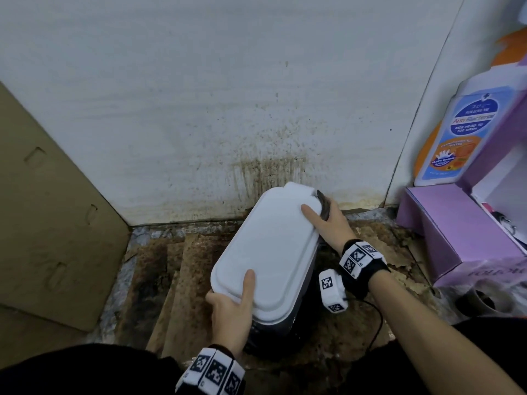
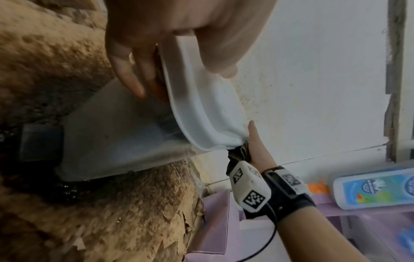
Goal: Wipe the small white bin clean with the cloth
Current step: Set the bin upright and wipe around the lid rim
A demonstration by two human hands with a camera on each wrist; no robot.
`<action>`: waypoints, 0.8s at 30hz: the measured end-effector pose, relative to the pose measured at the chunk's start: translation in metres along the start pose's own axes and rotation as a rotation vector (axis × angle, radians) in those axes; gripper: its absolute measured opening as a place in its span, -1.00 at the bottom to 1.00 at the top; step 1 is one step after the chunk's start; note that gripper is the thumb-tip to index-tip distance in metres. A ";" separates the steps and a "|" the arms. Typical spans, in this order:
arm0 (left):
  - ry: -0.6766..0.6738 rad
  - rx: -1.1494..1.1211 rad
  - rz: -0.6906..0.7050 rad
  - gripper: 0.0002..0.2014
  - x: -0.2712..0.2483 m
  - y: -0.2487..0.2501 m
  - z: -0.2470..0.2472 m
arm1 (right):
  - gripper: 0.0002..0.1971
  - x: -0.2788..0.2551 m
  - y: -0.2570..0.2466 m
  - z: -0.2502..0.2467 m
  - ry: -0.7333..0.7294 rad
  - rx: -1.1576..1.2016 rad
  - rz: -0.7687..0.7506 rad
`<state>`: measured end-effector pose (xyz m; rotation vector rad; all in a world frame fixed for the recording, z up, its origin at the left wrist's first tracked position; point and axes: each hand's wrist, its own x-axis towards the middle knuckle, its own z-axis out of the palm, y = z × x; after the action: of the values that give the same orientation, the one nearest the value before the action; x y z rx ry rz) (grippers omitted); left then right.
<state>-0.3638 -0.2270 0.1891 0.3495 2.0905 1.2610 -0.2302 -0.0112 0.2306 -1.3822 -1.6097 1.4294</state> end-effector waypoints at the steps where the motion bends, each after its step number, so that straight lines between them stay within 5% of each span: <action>1: -0.001 -0.005 0.011 -0.26 0.000 -0.001 0.000 | -0.21 0.002 0.002 -0.001 0.001 0.018 -0.008; 9: -0.025 -0.064 0.182 0.00 0.017 -0.011 -0.016 | -0.05 -0.004 0.015 0.010 0.089 0.061 -0.014; 14: -0.079 -0.064 0.290 -0.36 0.019 0.019 -0.038 | -0.22 -0.042 0.017 0.021 0.367 0.103 0.026; 17: -0.108 -0.064 0.327 -0.39 0.032 0.037 -0.054 | -0.19 -0.068 0.019 0.038 0.548 0.104 0.035; 24: -0.232 0.054 0.348 -0.43 0.067 0.030 -0.073 | -0.14 -0.100 0.045 0.074 0.648 0.021 0.059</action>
<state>-0.4649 -0.2269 0.2111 0.8730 1.9198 1.2874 -0.2527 -0.1346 0.1899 -1.6663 -1.1327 0.8803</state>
